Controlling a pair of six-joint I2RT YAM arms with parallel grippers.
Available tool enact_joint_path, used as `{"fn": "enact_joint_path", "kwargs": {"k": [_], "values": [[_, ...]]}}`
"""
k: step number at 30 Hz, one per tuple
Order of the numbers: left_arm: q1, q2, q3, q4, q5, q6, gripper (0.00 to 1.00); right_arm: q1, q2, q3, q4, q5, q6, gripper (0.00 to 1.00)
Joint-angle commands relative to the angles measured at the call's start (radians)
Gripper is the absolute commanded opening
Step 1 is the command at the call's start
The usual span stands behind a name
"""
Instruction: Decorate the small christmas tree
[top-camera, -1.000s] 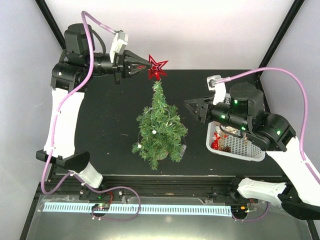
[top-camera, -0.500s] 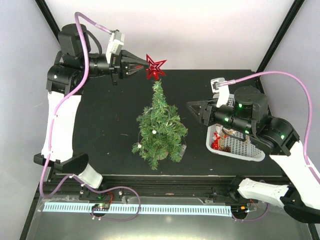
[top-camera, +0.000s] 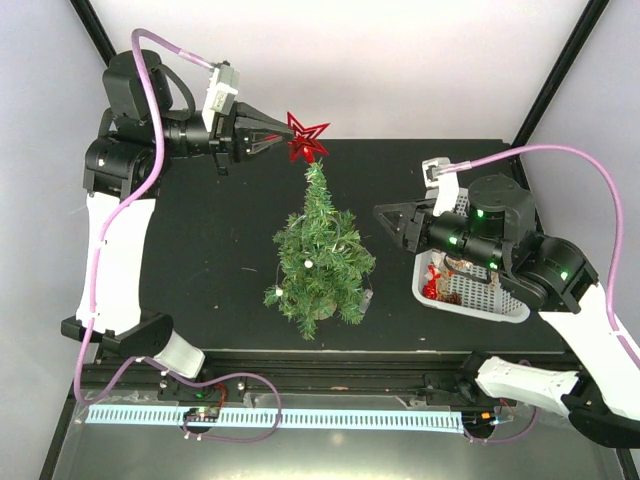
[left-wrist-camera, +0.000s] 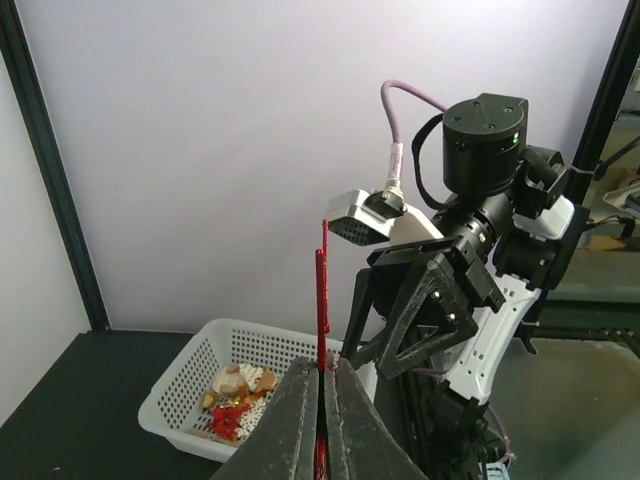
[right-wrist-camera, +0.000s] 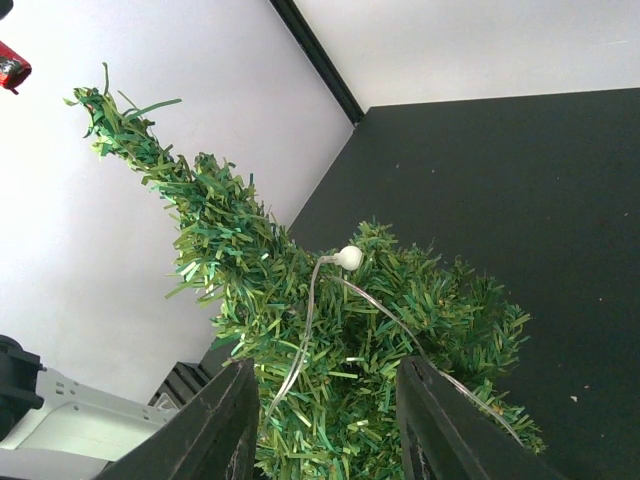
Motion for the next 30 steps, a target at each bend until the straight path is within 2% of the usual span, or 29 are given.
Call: {"fn": "enact_joint_path", "kwargs": {"k": [1,30], "values": [[-0.006,-0.006,-0.001,0.019,0.008,-0.014,0.02,0.001,-0.019,-0.012,0.029,0.013,0.012,0.4],[-0.029,0.007,-0.004,-0.033,-0.051,0.054,0.01,0.001,-0.04,-0.049,0.04,0.001,0.024,0.4]]}}
